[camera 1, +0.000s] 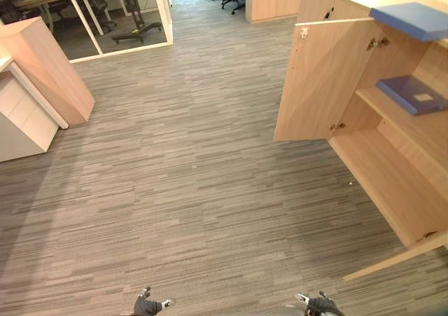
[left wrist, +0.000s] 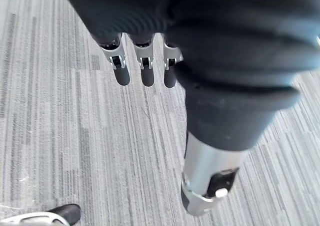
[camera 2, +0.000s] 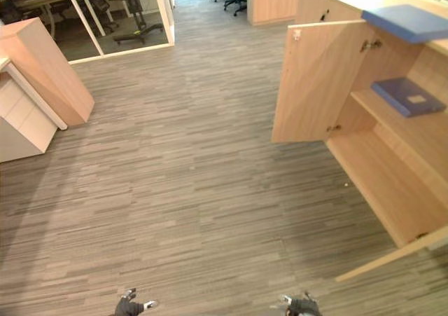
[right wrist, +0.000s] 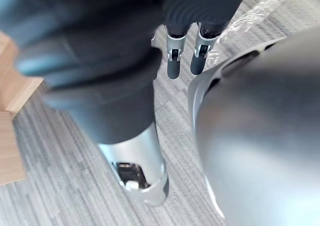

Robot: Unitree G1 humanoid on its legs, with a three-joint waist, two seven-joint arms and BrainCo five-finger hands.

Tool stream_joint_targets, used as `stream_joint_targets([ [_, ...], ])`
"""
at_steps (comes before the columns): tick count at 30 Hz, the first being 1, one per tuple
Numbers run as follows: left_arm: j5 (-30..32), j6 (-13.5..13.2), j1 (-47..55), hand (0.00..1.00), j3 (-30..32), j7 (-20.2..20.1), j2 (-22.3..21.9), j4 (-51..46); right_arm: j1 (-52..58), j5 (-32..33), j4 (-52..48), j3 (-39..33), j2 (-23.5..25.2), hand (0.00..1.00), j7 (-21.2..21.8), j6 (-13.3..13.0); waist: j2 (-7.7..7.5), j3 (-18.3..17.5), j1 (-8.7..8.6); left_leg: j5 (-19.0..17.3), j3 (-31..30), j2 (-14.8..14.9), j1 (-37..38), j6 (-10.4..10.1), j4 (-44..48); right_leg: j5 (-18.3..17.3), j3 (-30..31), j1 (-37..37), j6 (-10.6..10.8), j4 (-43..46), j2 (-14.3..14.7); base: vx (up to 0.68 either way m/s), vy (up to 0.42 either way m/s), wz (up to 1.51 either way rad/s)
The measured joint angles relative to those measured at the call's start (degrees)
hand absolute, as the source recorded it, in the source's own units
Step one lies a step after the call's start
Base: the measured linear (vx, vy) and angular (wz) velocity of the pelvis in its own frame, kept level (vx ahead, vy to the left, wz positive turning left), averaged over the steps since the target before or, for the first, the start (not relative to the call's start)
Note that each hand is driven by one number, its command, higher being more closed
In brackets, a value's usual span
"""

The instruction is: Walk over to the cabinet, pick up the folder, carry it to the office cabinet, place the folder inside the office cabinet, then close the office cabinet door

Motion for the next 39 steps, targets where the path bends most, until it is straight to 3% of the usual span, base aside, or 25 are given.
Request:
stream_joint_targets([
  [2, -0.3, -0.3, 0.0, 0.00, 0.0, 0.0, 0.3, 0.5, -0.7, 0.0, -1.2, 0.6, 1.5, 0.00, -0.2, -0.3, 0.04, 1.5, 0.22, -0.8, -0.1, 2.0, 2.9, -1.4, -0.3, -3.9, -5.4, -1.6, 1.6, -6.7, 4.5, 0.15, -0.058, -0.09],
  [3, -0.3, -0.3, -0.2, 0.00, 0.2, 0.0, 0.4, 0.7, -0.7, 0.0, -1.6, 0.6, 2.0, 0.00, -0.3, -0.4, -0.20, 1.7, 0.15, -1.1, -0.2, 2.4, 3.4, -1.7, -0.6, -4.2, -6.6, -2.3, 1.6, -9.6, 5.9, 0.13, -0.105, -0.04],
  [5, -0.1, -0.2, -1.0, 0.00, 1.5, 0.0, 0.6, 1.3, -0.9, 0.0, -2.0, 1.9, 2.8, 0.00, -0.4, -0.9, -1.24, 2.3, 0.38, -2.6, 0.0, 3.2, 5.0, -2.2, -3.3, -3.9, -8.5, -5.6, 1.6, -21.3, 11.6, 0.11, -0.141, -0.05],
  [6, 0.9, -0.1, -1.3, 0.00, 2.6, -0.2, 1.2, 1.5, -1.3, 0.1, -1.8, 2.1, 3.5, 0.00, -0.3, -1.0, -2.62, 3.0, 0.59, -3.4, 0.0, 3.0, 5.3, -2.8, -3.4, -2.2, -8.6, -6.1, 0.5, -29.3, 13.8, 0.08, -0.178, 0.02],
  [8, 2.2, 0.1, -2.0, 0.00, 2.8, -0.5, 1.2, 3.6, -1.1, 0.8, -1.4, 1.3, 3.3, 0.00, -0.3, -1.0, -3.06, 3.1, -0.49, -4.9, -1.7, 4.0, 6.0, -3.8, -3.4, 3.3, -8.7, -5.2, -4.4, -33.6, 16.0, 0.16, -0.220, 0.24],
  [10, 3.8, 0.2, -2.1, 0.00, 4.8, -0.9, 0.0, 3.8, -1.4, 1.3, -0.7, -0.5, 3.5, 0.00, -0.1, -1.0, -1.28, 2.7, -0.56, -5.2, -1.4, 7.8, 6.1, -6.7, -3.6, 1.4, -10.2, -4.3, -5.2, -35.6, 20.0, 0.32, -0.269, 0.04],
  [13, 3.9, 0.4, -1.9, 0.00, 8.1, -1.1, -0.6, 3.8, -0.2, 1.9, -1.0, -0.9, 3.9, 0.00, 0.0, -0.9, -1.72, 2.9, -0.58, -6.5, -1.2, 11.2, 6.7, -9.2, 1.1, -1.2, -11.2, -0.8, -6.4, -36.6, 22.9, 0.42, -0.344, 0.01],
  [15, 3.1, 0.4, -1.5, 0.00, 12.1, -1.0, -1.6, 1.8, 1.7, 2.3, -2.2, -0.8, 4.5, 0.00, 0.0, -1.0, -2.40, 2.7, -0.28, -7.7, -1.2, 14.0, 1.6, -9.9, 18.8, -3.0, -11.3, 3.8, -5.9, -39.0, 23.9, 0.35, -0.296, 0.02],
  [17, -0.7, 0.3, -0.3, 0.00, 16.5, -0.1, -4.4, -1.9, 2.8, 2.2, -3.6, -0.1, 4.4, 0.00, 0.0, -0.9, -1.01, 2.2, 0.69, -5.1, 1.3, 21.4, -8.1, -6.9, 44.1, -3.8, -10.7, 8.5, -6.2, -42.5, 27.1, 0.34, -0.191, -0.25],
  [19, -7.0, -0.1, 0.7, 0.00, 18.1, 1.1, -5.9, -4.1, 3.0, 2.2, -3.7, 0.5, 4.4, 0.00, -0.3, -0.9, -1.00, 2.2, 1.47, -5.1, 4.2, 27.8, -13.8, -6.6, 55.3, -5.2, -9.0, 12.3, -6.0, -44.2, 29.0, 0.36, -0.127, -0.45],
  [20, -8.3, -0.3, 0.7, 0.00, 18.1, 1.3, -5.9, -4.7, 3.3, 2.2, -3.7, 0.5, 4.4, 0.00, -0.5, -0.8, -1.26, 2.2, 1.98, -5.3, 4.7, 28.4, -15.7, -6.8, 55.5, -5.7, -7.9, 13.5, -5.4, -45.0, 29.1, 0.30, -0.098, -0.41],
  [22, -9.1, -0.8, 0.7, 0.00, 17.9, 1.4, -6.0, -5.0, 3.0, 2.2, -2.7, 0.2, 4.0, 0.00, -0.7, -0.7, -1.37, 2.3, 2.42, -5.7, 4.9, 27.4, -18.6, -7.4, 51.7, -5.4, -6.5, 15.6, -5.1, -47.1, 28.7, 0.29, -0.042, -0.39],
  [25, -9.4, -1.2, 0.2, 0.00, 18.2, 1.4, -6.2, -5.1, 1.7, 2.2, -1.4, 0.1, 3.4, 0.00, -0.7, -0.3, -1.75, 2.7, 3.13, -6.2, 3.7, 20.5, -21.4, -8.9, 30.9, -5.0, -4.0, 19.1, -3.8, -50.1, 25.9, 0.41, 0.054, -0.48],
  [26, -9.7, -1.3, -0.1, 0.00, 18.8, 1.4, -6.6, -5.1, 1.2, 2.2, -1.4, 0.2, 3.3, 0.00, -0.7, -0.3, -2.04, 3.0, 3.43, -5.0, 2.1, 17.0, -21.4, -10.2, 21.1, -5.1, -3.1, 20.7, -2.8, -51.3, 24.5, 0.41, 0.119, -0.32],
  [28, -10.4, -1.3, -0.2, 0.00, 19.3, 1.5, -7.1, -5.1, 0.8, 2.2, -1.5, 0.5, 3.2, 0.00, -0.7, -0.4, -1.91, 3.1, 3.97, -1.1, -1.2, 13.7, -21.4, -10.9, 9.6, -5.3, -2.3, 22.7, -1.1, -52.7, 23.3, 0.37, 0.154, -0.35],
  [30, -11.4, -1.5, -0.1, 0.00, 21.5, 1.7, -8.0, -4.9, 0.9, 2.2, -1.4, 2.2, 3.5, 0.00, -0.6, -0.4, -1.66, 3.1, 4.74, 4.0, -5.9, 12.7, -22.1, -11.0, 2.6, -7.1, -0.2, 25.4, 2.2, -53.5, 22.6, 0.46, 0.280, -0.58],
  [31, -12.0, -1.5, -0.2, 0.00, 22.6, 1.8, -8.1, -4.3, 1.1, 2.2, -1.4, 2.3, 4.0, 0.00, -0.6, -0.5, -1.89, 2.7, 5.13, 9.4, -5.9, 12.4, -22.0, -10.1, 4.1, -7.7, 1.1, 26.2, 3.3, -53.5, 21.7, 0.43, 0.306, -0.65],
  [32, -12.1, -1.5, -0.2, 0.00, 23.1, 1.9, -8.3, -3.7, 1.1, 2.2, -1.3, 2.5, 4.2, 0.00, -0.6, -0.5, -1.54, 2.1, 5.53, 12.3, -5.4, 12.2, -21.9, -8.6, 4.5, -7.5, 2.1, 26.7, 4.0, -53.4, 21.1, 0.46, 0.360, -0.65],
  [33, -12.3, -1.4, -0.3, 0.00, 23.8, 2.1, -7.8, -3.2, 0.9, 2.2, -1.2, 2.7, 5.0, 0.00, -0.5, -0.5, -2.95, 1.5, 5.55, 10.9, -3.4, 10.9, -21.5, -7.1, 4.9, -6.5, 3.4, 25.9, 5.8, -52.7, 18.7, 0.46, 0.351, -0.59],
  [34, -12.4, -1.4, -0.4, 0.00, 23.9, 2.2, -7.9, -3.0, 0.8, 1.9, -1.2, 2.5, 5.6, 0.00, -0.5, -0.5, -3.07, 1.4, 5.44, 10.2, -1.8, 10.3, -21.1, -5.9, 5.2, -5.0, 4.3, 24.9, 7.0, -51.7, 17.2, 0.51, 0.409, -0.69],
  [36, -12.3, -1.3, -0.5, 0.00, 24.4, 2.2, -7.6, -1.0, 0.7, 1.6, -0.5, 1.7, 5.7, 0.00, -0.2, -0.3, -3.01, 0.6, 5.89, 7.3, 2.7, 7.8, -18.3, -3.5, 5.2, -2.0, 8.3, 23.2, 7.1, -49.2, 13.1, 0.41, 0.355, -0.80],
  [39, -11.1, -1.0, -0.3, 0.00, 24.2, 2.2, -7.1, 0.8, 1.1, 1.1, 0.5, -0.2, 5.1, 0.00, 0.5, -0.2, -2.66, -1.1, 5.38, 5.1, 4.2, 4.4, -15.4, -1.9, 3.3, -0.8, 9.9, 20.9, 6.7, -43.7, 9.5, 0.28, 0.279, -0.39],
])
